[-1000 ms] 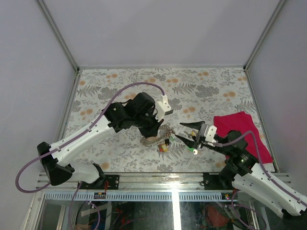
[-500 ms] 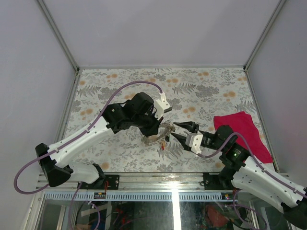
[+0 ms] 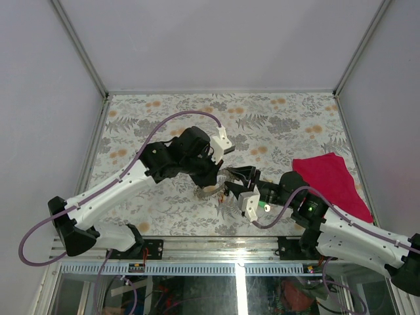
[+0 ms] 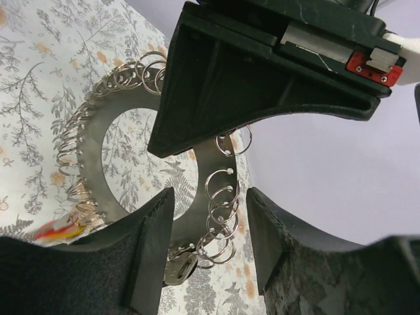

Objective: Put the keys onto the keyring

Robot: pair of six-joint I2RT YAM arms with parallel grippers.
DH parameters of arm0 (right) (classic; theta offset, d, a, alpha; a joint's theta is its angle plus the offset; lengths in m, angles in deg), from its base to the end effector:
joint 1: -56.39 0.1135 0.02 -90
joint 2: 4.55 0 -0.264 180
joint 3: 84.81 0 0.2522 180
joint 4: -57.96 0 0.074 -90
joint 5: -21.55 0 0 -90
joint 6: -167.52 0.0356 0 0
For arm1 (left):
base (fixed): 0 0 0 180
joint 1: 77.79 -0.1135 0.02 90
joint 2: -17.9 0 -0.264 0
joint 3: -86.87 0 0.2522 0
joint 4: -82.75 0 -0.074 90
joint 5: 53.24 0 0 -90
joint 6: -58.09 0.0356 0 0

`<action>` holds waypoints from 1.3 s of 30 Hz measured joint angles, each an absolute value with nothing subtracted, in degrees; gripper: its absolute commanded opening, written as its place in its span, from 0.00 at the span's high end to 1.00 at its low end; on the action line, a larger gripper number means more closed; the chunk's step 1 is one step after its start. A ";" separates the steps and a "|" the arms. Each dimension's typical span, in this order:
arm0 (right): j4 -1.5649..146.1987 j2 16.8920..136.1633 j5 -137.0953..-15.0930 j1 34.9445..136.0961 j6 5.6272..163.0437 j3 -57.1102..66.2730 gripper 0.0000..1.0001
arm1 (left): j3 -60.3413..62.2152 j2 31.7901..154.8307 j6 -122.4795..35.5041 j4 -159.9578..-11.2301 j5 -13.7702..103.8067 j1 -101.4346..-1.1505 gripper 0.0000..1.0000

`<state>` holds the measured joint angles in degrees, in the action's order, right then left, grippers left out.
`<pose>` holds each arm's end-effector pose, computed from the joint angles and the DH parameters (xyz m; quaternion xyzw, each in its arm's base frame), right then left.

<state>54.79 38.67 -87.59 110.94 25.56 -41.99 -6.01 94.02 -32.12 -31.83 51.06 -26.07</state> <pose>0.0991 0.1594 0.2977 -0.6171 0.3105 0.1308 0.7111 0.1603 -0.2173 0.3611 0.4430 0.8170 -0.2580 0.2639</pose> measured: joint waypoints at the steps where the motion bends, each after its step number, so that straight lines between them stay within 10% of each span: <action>1: 54.47 39.06 -87.09 111.20 25.14 -41.99 0.48 | -5.92 94.00 -32.14 -31.90 51.19 -26.07 1.00; 39: 52.32 42.52 -82.56 112.64 23.30 -40.16 0.85 | -5.17 93.39 -32.18 -31.90 52.22 -26.09 1.00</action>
<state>52.32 42.52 -82.56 112.64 23.30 -40.16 -5.17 93.39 -32.18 -31.90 52.22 -26.09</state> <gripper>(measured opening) 0.145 0.100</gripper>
